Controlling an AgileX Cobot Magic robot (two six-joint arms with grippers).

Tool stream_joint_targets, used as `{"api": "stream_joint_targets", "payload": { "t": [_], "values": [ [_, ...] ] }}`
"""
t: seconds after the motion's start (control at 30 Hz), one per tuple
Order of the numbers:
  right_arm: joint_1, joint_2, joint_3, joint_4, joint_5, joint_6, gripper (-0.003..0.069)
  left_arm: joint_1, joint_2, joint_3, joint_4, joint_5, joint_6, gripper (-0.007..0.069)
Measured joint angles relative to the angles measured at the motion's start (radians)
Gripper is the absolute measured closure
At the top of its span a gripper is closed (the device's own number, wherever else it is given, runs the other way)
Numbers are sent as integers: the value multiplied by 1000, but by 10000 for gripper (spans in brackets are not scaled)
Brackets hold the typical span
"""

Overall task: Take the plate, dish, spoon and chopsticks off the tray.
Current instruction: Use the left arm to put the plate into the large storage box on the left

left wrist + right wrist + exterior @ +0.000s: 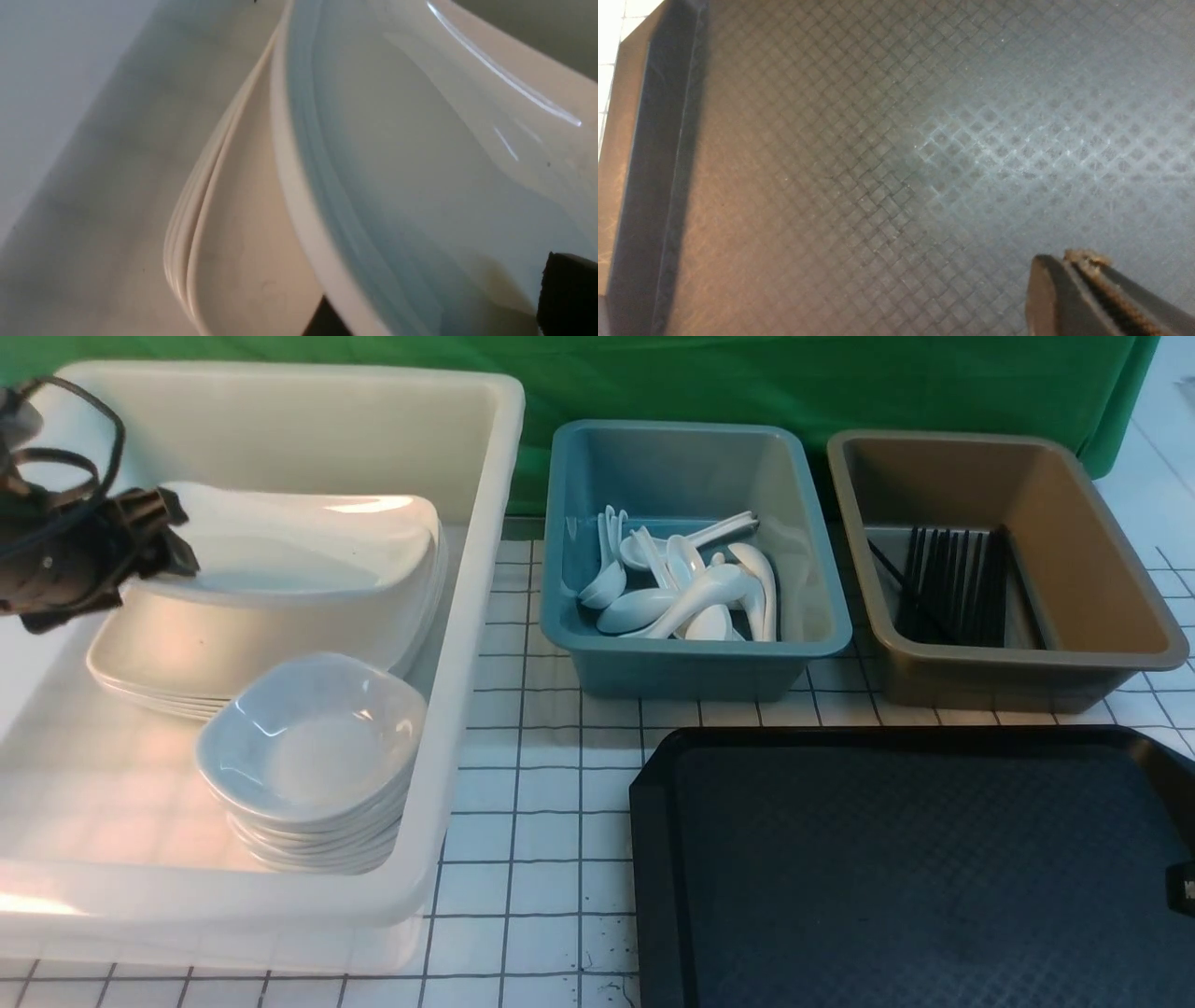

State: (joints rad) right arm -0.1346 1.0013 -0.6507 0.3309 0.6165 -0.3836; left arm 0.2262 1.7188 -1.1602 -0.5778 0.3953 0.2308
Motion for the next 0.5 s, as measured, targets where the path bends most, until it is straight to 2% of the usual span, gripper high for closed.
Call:
{"api": "stream_joint_targets", "payload": {
  "t": [0.13, 0.33, 0.5],
  "values": [
    [0, 0, 0, 0, 10, -1, 586, 1, -1, -2, 65, 135, -56, 103],
    [0, 0, 0, 0, 10, -1, 586, 1, -5, -22, 76, 281, -75, 107],
    [0, 0, 0, 1, 22, -1, 586, 1, -34, -147, 193, 503, -92, 137]
  ]
}}
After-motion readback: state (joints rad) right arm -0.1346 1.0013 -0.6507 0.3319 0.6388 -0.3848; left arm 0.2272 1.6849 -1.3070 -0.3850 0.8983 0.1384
